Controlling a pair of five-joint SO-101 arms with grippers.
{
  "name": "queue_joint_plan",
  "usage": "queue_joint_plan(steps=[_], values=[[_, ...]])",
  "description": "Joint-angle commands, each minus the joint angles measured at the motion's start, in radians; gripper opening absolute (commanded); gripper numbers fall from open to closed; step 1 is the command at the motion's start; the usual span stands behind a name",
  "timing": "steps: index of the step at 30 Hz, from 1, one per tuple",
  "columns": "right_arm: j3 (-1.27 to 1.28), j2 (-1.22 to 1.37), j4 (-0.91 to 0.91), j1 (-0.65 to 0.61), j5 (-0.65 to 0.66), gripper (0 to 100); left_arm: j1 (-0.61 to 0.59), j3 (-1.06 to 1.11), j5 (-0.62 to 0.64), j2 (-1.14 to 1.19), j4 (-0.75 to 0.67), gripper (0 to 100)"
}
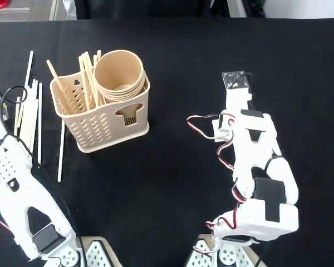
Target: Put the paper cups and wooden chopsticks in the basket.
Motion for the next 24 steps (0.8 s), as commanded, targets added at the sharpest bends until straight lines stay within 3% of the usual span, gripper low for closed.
queue_joint_plan(steps=[1, 5, 10, 15, 24], values=[[-0.007, -0.012, -0.011, 0.008, 0.008, 1.2, -0.016, -0.030, -0.006, -0.009, 0.040, 3], [-0.007, -0.012, -0.011, 0.008, 0.008, 1.2, -0.007, -0.140, -0.006, -0.014, 0.184, 3], [-0.007, -0.012, -0.012, 0.008, 0.008, 1.2, 0.012, -0.119, 0.009, -0.132, 0.189, 3], [-0.007, -0.012, -0.014, 0.008, 0.008, 1.2, 0.013, -0.117, 0.101, -0.269, 0.192, 3], [-0.008, -0.012, -0.014, 0.008, 0.008, 1.2, 0.016, 0.168, 0.210, -0.695, 0.193, 3]])
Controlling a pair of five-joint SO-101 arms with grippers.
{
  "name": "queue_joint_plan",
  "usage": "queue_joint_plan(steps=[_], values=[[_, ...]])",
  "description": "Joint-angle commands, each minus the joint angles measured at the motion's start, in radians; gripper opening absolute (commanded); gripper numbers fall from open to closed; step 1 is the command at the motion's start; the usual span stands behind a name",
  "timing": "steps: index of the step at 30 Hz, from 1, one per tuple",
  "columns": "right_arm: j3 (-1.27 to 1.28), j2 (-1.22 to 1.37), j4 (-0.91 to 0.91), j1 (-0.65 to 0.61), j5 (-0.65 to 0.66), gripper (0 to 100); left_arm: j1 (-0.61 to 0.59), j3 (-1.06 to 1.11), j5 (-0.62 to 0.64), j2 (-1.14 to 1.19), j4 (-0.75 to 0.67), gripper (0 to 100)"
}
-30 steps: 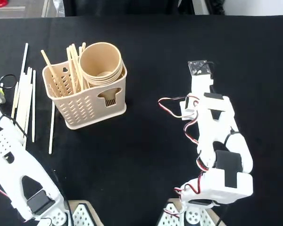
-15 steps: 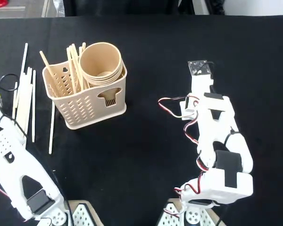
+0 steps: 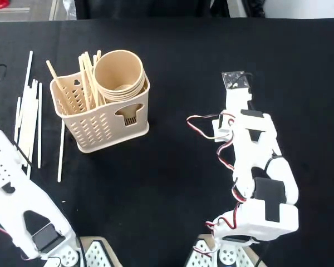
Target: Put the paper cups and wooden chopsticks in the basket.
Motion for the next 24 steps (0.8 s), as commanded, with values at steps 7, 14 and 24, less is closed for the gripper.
queue_joint_plan(steps=[7, 14, 24], values=[[-0.007, -0.012, -0.014, 0.008, 0.008, 1.2, 0.110, 0.499, 0.109, -0.844, 0.006, 3], [-0.005, -0.013, -0.009, 0.008, 0.008, 1.2, 0.275, 1.155, 0.107, -1.462, -0.273, 3], [-0.005, -0.013, -0.008, 0.008, 0.008, 1.2, 0.452, 2.170, 0.115, -2.220, -1.304, 3]])
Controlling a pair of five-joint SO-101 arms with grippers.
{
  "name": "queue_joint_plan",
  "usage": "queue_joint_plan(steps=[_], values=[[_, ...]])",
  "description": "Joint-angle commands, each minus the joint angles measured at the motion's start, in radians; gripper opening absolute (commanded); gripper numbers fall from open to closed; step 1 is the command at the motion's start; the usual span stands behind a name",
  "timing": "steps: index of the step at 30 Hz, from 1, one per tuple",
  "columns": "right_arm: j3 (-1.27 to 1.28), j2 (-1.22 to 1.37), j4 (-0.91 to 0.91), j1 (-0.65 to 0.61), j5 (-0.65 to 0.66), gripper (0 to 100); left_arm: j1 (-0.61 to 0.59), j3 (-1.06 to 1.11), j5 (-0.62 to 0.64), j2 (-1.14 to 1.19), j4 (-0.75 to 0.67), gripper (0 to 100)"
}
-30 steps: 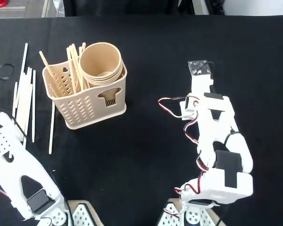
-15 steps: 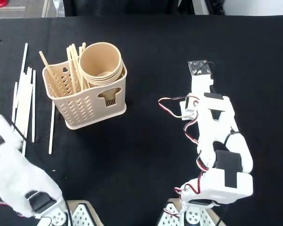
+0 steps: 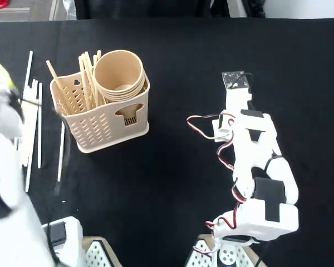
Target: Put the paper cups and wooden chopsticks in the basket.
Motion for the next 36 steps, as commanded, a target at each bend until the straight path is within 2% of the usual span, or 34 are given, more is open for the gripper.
queue_joint_plan(steps=[1, 4, 8, 12, 15, 18, 24, 26, 28, 30, 36], values=[[-0.005, -0.013, -0.008, 0.008, 0.008, 1.2, 0.107, 0.460, 0.009, -0.334, -0.545, 3], [-0.005, -0.013, -0.008, 0.008, 0.008, 1.2, 0.166, 0.567, 0.009, -0.474, -0.712, 3], [-0.005, -0.013, -0.009, 0.008, 0.008, 1.2, 0.286, 0.615, 0.011, -0.431, -0.740, 3], [-0.005, -0.013, -0.009, 0.008, 0.008, 1.2, 0.331, 0.628, 0.011, -0.270, -0.740, 3], [-0.005, -0.013, -0.009, 0.008, 0.008, 1.2, 0.334, 0.621, 0.011, -0.137, -0.756, 3], [-0.005, -0.013, -0.009, 0.008, 0.008, 1.2, 0.329, 0.630, 0.014, -0.035, -0.836, 3], [-0.005, -0.013, -0.009, 0.008, 0.008, 1.2, 0.288, 0.639, 0.157, 0.028, -0.859, 3], [-0.005, -0.013, -0.009, 0.008, 0.008, 1.2, 0.263, 0.651, 0.163, 0.025, -0.806, 4], [-0.005, -0.013, -0.009, 0.008, 0.008, 1.2, 0.249, 0.621, 0.166, 0.023, -0.692, 12], [-0.005, -0.013, -0.009, 0.008, 0.008, 1.2, 0.223, 0.529, 0.169, 0.028, -0.519, 19], [-0.005, -0.013, -0.009, 0.008, 0.008, 1.2, 0.018, 0.147, 0.184, 0.112, 0.025, 19]])
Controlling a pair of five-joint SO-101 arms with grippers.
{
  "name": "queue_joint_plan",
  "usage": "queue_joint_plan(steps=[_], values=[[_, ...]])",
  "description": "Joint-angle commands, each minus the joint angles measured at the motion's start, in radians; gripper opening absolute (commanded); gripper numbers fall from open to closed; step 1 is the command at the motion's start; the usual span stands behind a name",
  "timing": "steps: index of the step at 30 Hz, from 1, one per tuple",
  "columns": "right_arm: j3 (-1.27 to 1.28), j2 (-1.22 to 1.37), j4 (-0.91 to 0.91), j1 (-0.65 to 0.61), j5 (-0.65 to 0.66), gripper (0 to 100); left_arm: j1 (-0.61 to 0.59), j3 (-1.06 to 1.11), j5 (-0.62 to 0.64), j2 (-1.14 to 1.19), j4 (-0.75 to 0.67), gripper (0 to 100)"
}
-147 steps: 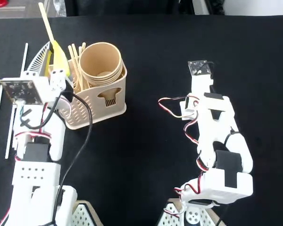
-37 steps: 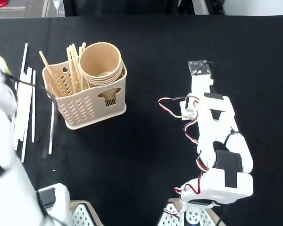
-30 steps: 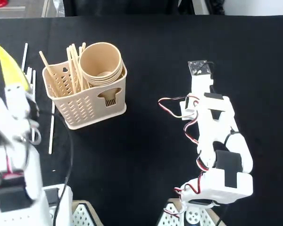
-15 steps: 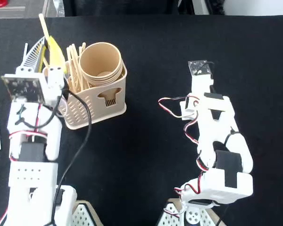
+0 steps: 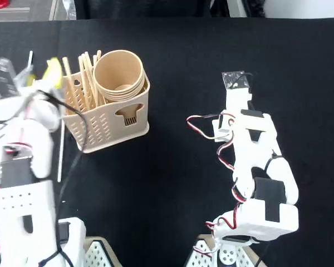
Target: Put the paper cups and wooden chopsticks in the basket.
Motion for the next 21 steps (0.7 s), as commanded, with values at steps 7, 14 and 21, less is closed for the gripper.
queue_joint_plan(steps=[7, 14, 21], values=[[-0.005, -0.013, -0.009, 0.008, 0.008, 1.2, -0.418, -0.535, -0.157, 0.417, 0.595, 19], [-0.005, -0.013, -0.009, 0.008, 0.008, 1.2, -0.559, -0.736, -0.334, 0.890, 0.594, 19], [-0.005, -0.013, -0.011, 0.008, 0.008, 1.2, -0.582, -1.078, -0.351, 1.343, 0.598, 19]])
